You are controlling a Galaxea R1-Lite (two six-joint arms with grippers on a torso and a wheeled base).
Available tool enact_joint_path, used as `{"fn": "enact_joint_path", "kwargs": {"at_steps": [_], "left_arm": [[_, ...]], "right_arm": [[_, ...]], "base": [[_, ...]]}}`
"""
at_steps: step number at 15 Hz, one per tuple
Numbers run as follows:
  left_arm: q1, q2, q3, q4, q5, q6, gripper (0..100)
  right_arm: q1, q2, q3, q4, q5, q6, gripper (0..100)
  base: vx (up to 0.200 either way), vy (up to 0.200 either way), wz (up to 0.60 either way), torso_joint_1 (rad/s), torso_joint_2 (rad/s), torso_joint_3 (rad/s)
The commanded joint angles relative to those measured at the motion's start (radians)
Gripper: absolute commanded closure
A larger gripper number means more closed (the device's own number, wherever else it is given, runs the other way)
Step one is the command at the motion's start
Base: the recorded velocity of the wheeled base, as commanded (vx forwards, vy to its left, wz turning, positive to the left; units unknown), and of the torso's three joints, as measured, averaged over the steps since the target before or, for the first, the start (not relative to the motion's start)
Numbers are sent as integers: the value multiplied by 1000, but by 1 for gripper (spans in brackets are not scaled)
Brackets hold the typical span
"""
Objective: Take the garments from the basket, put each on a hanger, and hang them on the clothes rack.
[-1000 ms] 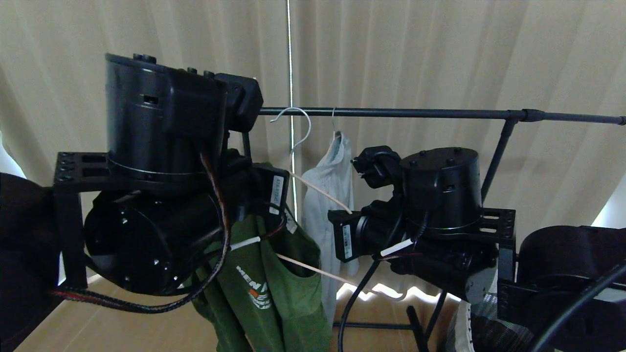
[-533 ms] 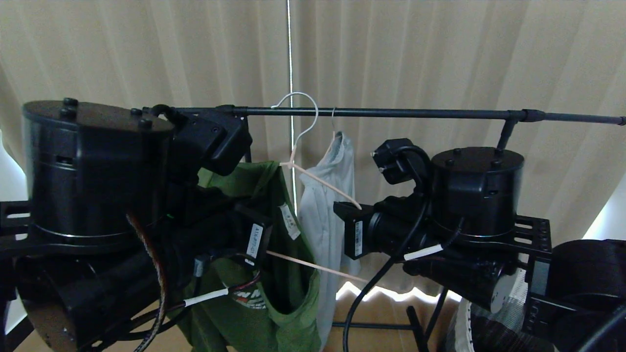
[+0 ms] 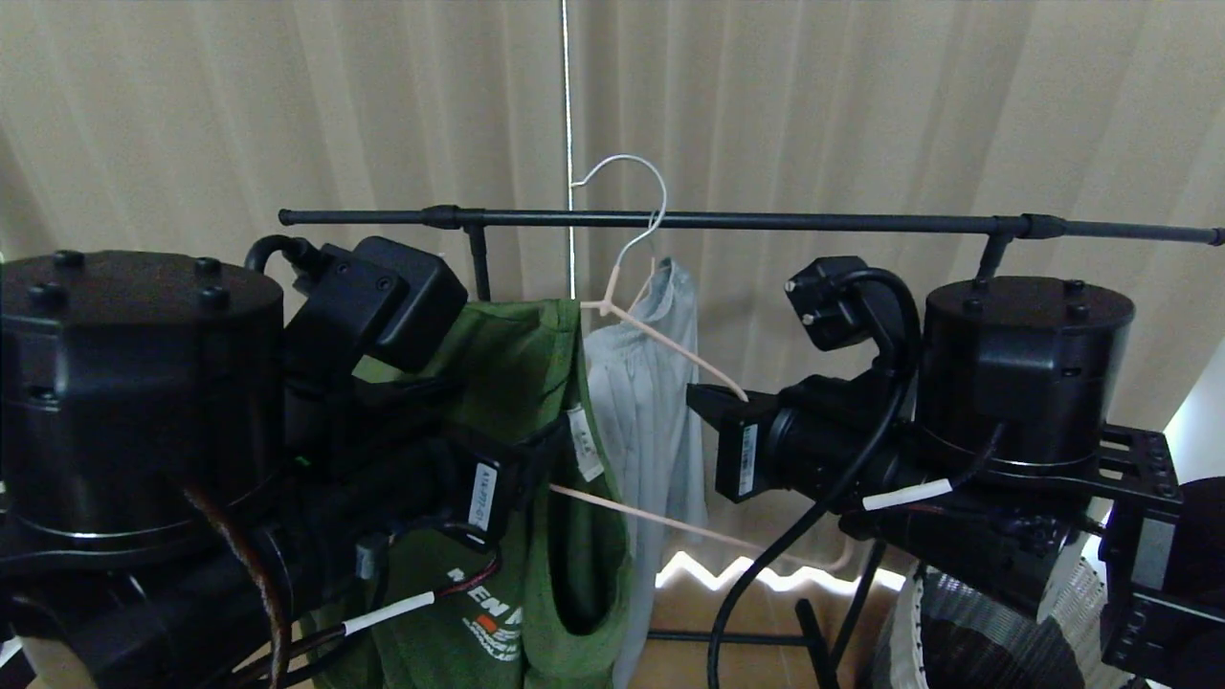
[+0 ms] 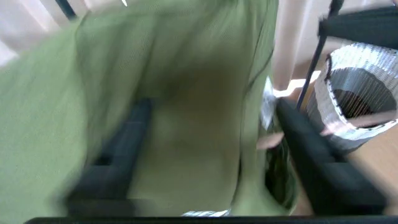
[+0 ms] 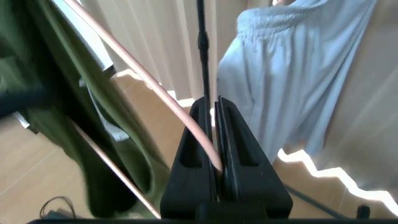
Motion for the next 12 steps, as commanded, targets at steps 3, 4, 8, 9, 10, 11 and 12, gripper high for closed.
{"fn": "enact_joint_path", "kwargs": {"at_steps": [3, 4, 8, 9, 10, 11, 12], "left_arm": [[-23, -57, 83, -97, -54, 78, 0], [-23, -77, 97, -113, -90, 95, 0], [52, -166, 109, -126, -200, 247, 0], [98, -165, 98, -151, -217, 308, 0], [130, -159, 97, -189, -263, 348, 0], [175, -154, 97, -235, -346, 409, 0], [206, -145, 95, -248, -415, 474, 0]], "right_arm": [[-84, -52, 18, 3, 0, -19, 100], [-101, -61, 27, 1, 1, -33, 100], [-181, -145, 128, 0, 40, -100, 100], [-206, -170, 153, 0, 100, -117, 100], [-229, -184, 164, 0, 141, -139, 100], [-259, -196, 174, 0, 192, -175, 100], [-284, -198, 177, 0, 228, -211, 100]], "base": [[0, 0, 0, 0, 0, 0], [0, 0, 0, 0, 0, 0], [0, 0, 0, 0, 0, 0], [0, 0, 0, 0, 0, 0], [0, 0, 0, 0, 0, 0], [0, 0, 0, 0, 0, 0], [0, 0, 0, 0, 0, 0]]}}
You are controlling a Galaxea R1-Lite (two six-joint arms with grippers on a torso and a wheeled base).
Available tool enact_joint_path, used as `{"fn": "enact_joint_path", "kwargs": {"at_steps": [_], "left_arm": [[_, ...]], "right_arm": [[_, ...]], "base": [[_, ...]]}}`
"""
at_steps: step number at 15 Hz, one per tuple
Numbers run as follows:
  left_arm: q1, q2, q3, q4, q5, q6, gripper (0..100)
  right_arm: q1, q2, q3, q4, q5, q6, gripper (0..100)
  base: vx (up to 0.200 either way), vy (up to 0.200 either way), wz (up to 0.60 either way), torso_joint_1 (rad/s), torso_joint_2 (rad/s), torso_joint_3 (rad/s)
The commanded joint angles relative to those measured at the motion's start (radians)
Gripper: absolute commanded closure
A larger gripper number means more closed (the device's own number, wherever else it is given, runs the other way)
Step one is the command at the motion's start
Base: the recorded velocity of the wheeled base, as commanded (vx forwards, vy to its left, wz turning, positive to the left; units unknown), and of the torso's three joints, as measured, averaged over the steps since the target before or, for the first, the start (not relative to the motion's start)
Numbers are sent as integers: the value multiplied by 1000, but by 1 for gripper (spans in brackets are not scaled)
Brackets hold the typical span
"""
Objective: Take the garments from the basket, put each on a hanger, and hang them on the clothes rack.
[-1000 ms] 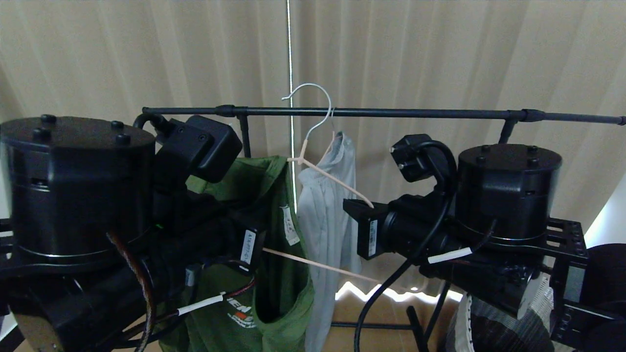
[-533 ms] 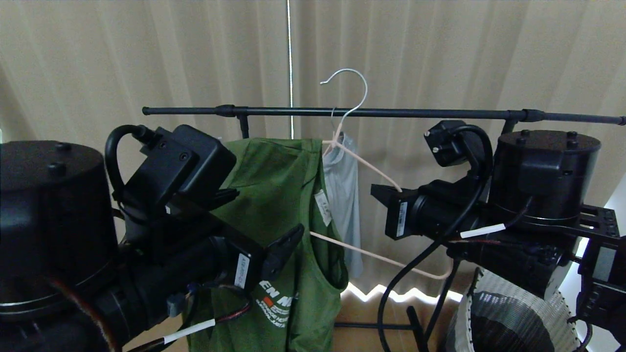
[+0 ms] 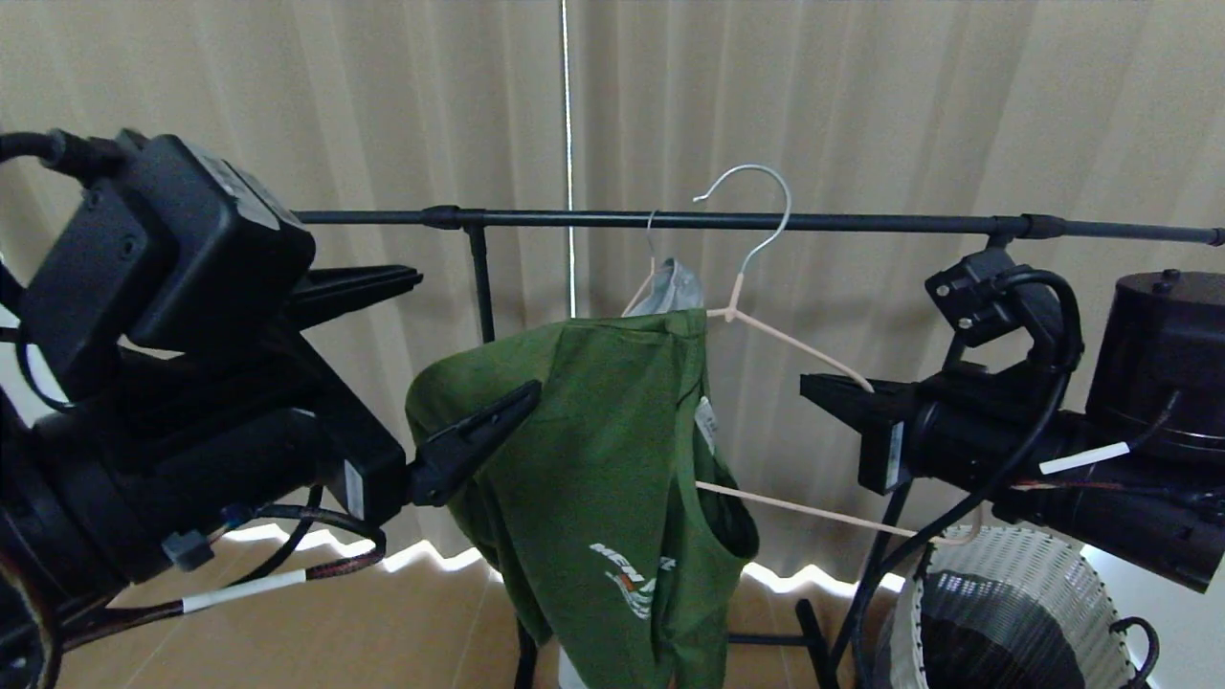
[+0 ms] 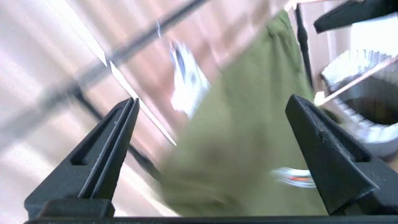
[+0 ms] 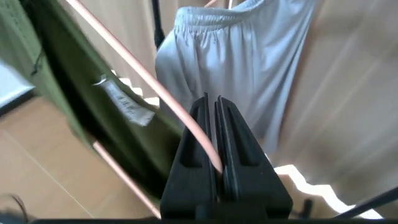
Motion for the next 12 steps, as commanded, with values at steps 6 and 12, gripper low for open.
{"fn": "enact_joint_path", "kwargs": {"at_steps": [6, 12], "left_arm": [[65, 119, -9, -9, -200, 125, 0], [85, 200, -69, -11, -199, 124, 0]], "right_arm": [[-39, -21, 18, -38, 83, -101, 100], [-33, -21, 90, -154, 187, -170, 100]], "base": [[0, 0, 0, 0, 0, 0], [0, 0, 0, 0, 0, 0]]}}
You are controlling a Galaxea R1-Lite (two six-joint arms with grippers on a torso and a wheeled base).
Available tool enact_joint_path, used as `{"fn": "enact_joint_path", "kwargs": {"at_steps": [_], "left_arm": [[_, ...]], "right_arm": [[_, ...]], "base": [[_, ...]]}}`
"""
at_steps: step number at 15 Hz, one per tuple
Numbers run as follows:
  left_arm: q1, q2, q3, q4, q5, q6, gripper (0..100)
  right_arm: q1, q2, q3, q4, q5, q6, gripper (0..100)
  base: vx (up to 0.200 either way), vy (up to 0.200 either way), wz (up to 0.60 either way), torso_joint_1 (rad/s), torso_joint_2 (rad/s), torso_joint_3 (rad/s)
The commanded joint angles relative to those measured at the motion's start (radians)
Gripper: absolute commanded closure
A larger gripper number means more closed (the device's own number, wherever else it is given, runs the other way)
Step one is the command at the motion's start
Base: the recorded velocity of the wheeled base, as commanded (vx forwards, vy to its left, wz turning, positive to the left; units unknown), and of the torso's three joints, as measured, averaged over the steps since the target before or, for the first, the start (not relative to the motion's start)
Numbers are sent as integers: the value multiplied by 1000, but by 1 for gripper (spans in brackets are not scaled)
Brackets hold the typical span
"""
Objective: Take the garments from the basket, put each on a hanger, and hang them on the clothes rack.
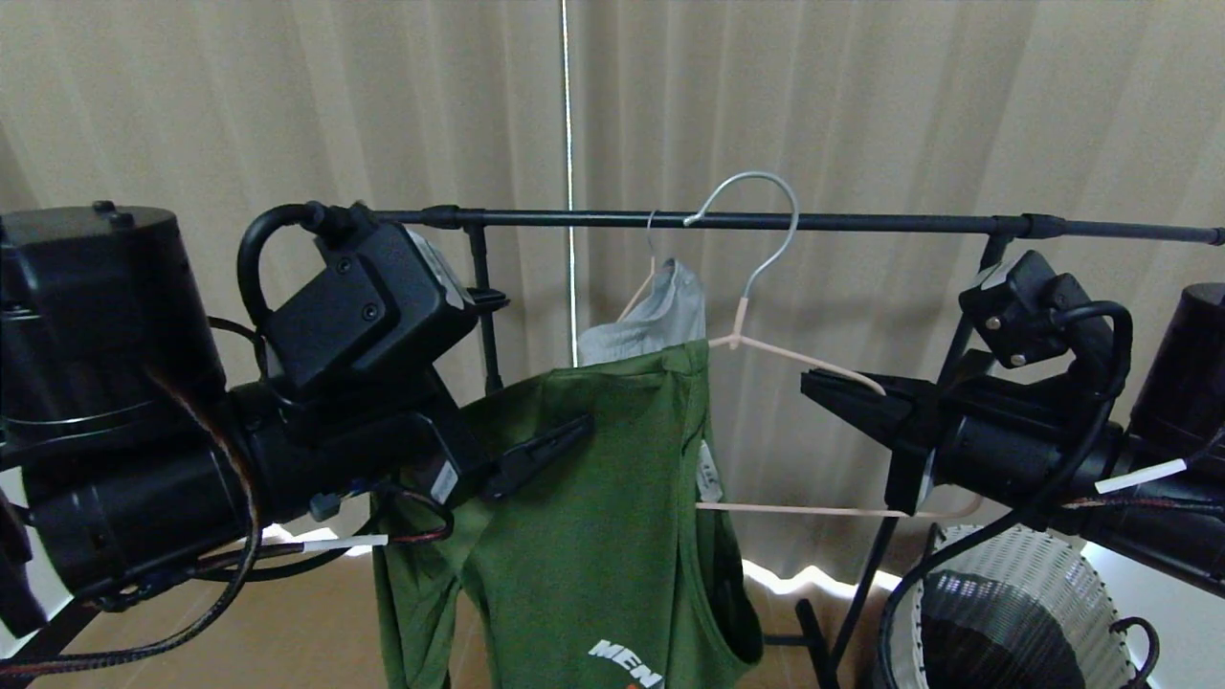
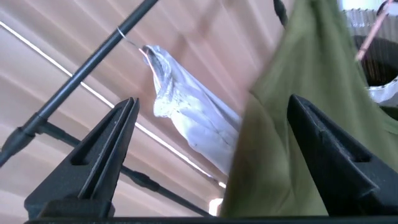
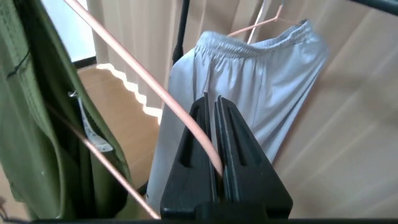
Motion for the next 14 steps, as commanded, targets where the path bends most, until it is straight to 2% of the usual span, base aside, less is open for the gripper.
{"fn": "enact_joint_path", "kwargs": {"at_steps": [1, 7, 8, 14], "left_arm": [[2, 27, -12, -1, 1, -1, 0], [2, 30, -1, -1, 2, 1, 0], [2, 30, 2, -1, 2, 1, 100], [2, 27, 32, -4, 1, 1, 100]], "right_arm": [[6, 2, 5, -1, 7, -1, 100], [33, 0, 7, -2, 30, -3, 100], [33, -1, 7, -2, 31, -11, 100], [32, -3, 4, -2, 39, -14, 100]], "base": [[0, 0, 0, 0, 0, 0], [0, 0, 0, 0, 0, 0], [0, 0, 0, 0, 0, 0], [0, 0, 0, 0, 0, 0]]}}
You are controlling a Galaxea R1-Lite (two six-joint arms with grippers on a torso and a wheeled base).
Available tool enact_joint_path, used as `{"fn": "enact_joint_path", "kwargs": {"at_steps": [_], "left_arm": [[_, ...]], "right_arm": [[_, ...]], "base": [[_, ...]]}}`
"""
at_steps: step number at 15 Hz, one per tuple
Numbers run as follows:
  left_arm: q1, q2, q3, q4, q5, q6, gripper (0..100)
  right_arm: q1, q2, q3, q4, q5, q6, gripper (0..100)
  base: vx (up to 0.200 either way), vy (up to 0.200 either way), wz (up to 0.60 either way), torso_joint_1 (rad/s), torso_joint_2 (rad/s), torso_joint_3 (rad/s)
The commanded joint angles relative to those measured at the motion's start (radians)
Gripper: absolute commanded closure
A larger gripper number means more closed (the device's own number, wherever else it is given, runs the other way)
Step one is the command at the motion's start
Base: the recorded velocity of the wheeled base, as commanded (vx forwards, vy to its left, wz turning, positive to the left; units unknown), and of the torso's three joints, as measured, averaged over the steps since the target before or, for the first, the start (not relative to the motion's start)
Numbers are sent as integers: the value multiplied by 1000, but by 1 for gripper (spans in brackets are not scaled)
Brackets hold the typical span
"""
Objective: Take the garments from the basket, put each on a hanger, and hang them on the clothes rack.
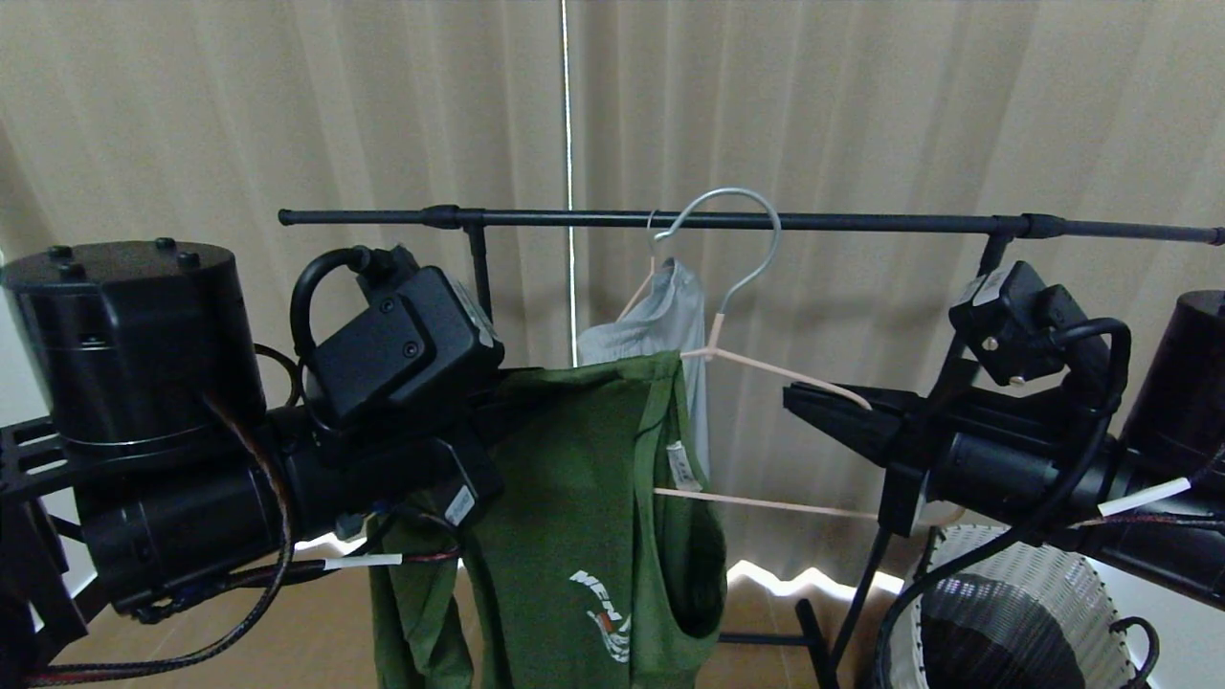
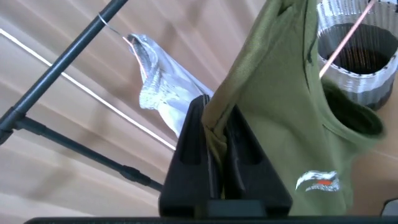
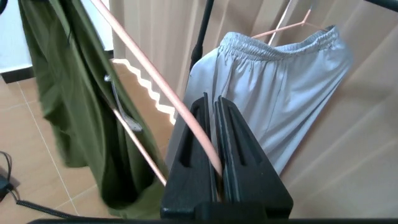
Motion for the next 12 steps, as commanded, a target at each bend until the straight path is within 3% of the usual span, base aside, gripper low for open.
{"fn": "enact_joint_path", "kwargs": {"at_steps": [1, 5, 6, 9, 12], "left_arm": [[0, -1, 4, 0, 2, -1, 100], [0, -13, 13, -1, 3, 2, 100], [0, -23, 13, -1, 3, -1, 100], [5, -21, 15, 0, 60, -7, 100], [18, -16, 32, -1, 244, -77, 100]], "right_arm": [[1, -1, -2, 0, 4, 0, 100], [-1, -2, 2, 1, 3, 0, 100], [-1, -2, 5, 3, 1, -2, 0], [-1, -2, 6, 1, -5, -3, 0], [-4, -25, 63, -37, -15, -2, 0]], "base": [[0, 0, 0, 0, 0, 0], [0, 0, 0, 0, 0, 0], [0, 0, 0, 0, 0, 0], [0, 0, 0, 0, 0, 0], [0, 0, 0, 0, 0, 0]]}}
